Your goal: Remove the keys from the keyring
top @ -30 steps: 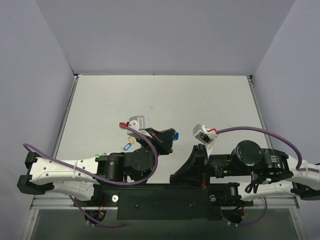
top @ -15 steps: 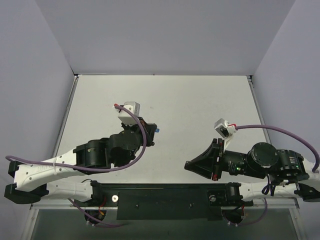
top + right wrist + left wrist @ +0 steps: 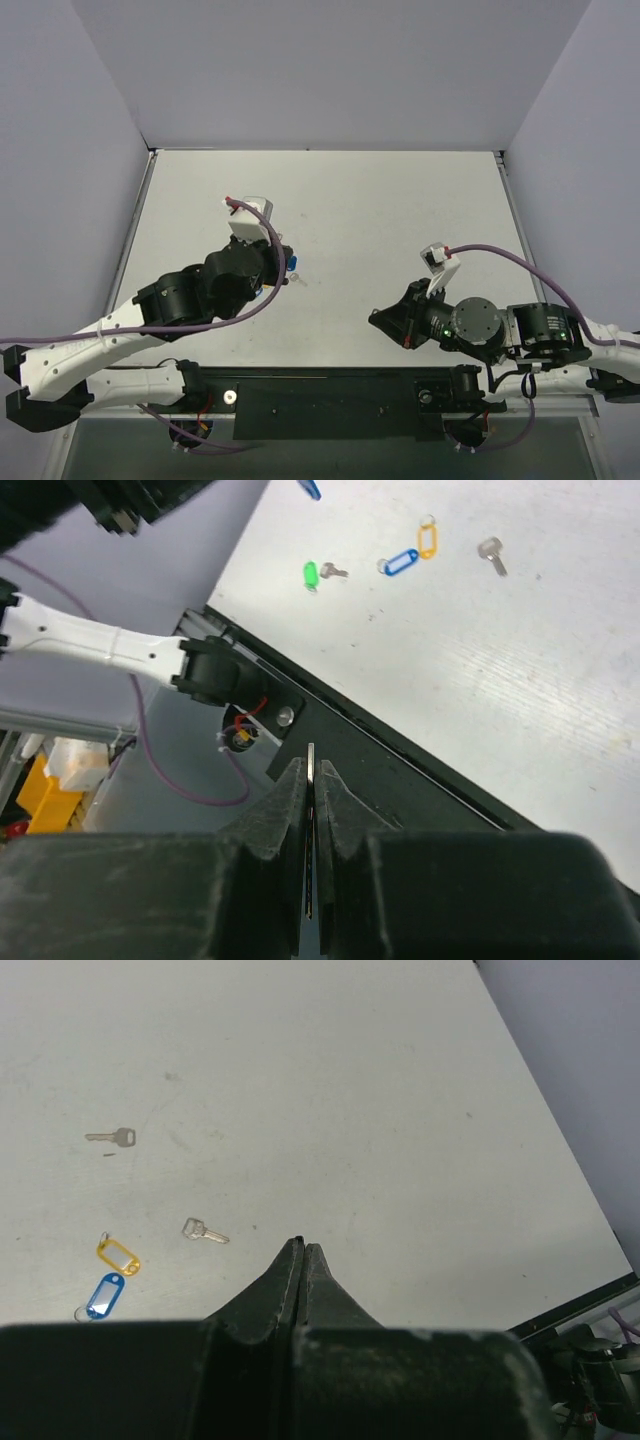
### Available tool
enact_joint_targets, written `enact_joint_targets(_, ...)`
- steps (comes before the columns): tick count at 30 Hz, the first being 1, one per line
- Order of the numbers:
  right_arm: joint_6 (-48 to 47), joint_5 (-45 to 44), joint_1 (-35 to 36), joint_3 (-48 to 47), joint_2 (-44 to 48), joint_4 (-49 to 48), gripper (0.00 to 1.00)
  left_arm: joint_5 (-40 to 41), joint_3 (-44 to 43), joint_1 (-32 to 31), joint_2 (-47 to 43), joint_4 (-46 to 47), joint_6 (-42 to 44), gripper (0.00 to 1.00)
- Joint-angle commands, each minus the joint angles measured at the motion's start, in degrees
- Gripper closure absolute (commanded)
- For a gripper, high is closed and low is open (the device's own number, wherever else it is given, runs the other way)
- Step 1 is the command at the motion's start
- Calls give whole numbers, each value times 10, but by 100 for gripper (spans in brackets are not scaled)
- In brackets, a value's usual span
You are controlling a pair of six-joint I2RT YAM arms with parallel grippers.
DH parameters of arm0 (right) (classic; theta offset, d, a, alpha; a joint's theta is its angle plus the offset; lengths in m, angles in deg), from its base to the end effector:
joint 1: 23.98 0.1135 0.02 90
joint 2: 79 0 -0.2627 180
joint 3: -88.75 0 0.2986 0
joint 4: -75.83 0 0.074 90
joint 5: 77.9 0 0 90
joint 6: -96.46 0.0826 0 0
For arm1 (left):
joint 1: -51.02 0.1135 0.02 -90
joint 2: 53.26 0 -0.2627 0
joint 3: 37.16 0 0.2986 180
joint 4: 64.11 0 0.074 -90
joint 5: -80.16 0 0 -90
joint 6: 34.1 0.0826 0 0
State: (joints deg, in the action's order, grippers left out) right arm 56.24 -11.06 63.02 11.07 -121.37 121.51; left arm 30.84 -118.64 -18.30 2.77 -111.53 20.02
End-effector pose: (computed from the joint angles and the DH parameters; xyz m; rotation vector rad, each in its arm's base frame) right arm 0.0438 0.2151 0.4361 -0.3029 1.9309 1.3478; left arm 0.1456 -0.2332 0.4086 0.0886 1.8963 -0.5727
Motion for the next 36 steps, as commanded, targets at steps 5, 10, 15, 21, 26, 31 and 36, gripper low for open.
enact_joint_targets(5, 99, -77, 2, 55, -25, 29, 100, -206, 5, 167, 56, 2, 47, 100)
enact_joint_targets(10, 129, -84, 4, 81, -46, 26, 100, -247, 30, 230, 76, 27, 70, 100)
enact_joint_targets(15, 132, -80, 10, 80, -80, 23, 100, -277, 90, 328, 107, 75, 63, 100)
enact_joint_targets(21, 139, -85, 26, 75, -102, 23, 100, -321, 119, 393, 134, 115, 69, 100)
enact_joint_targets(26, 145, -86, 33, 82, -110, 21, 100, -298, 105, 418, 170, 101, 87, 100)
enact_joint_targets(31, 145, -84, 34, 85, -105, 12, 100, -273, 82, 441, 198, 84, 99, 86)
enact_joint_targets(36, 144, -89, 34, 91, -88, 7, 100, -303, 57, 480, 198, 69, 107, 16)
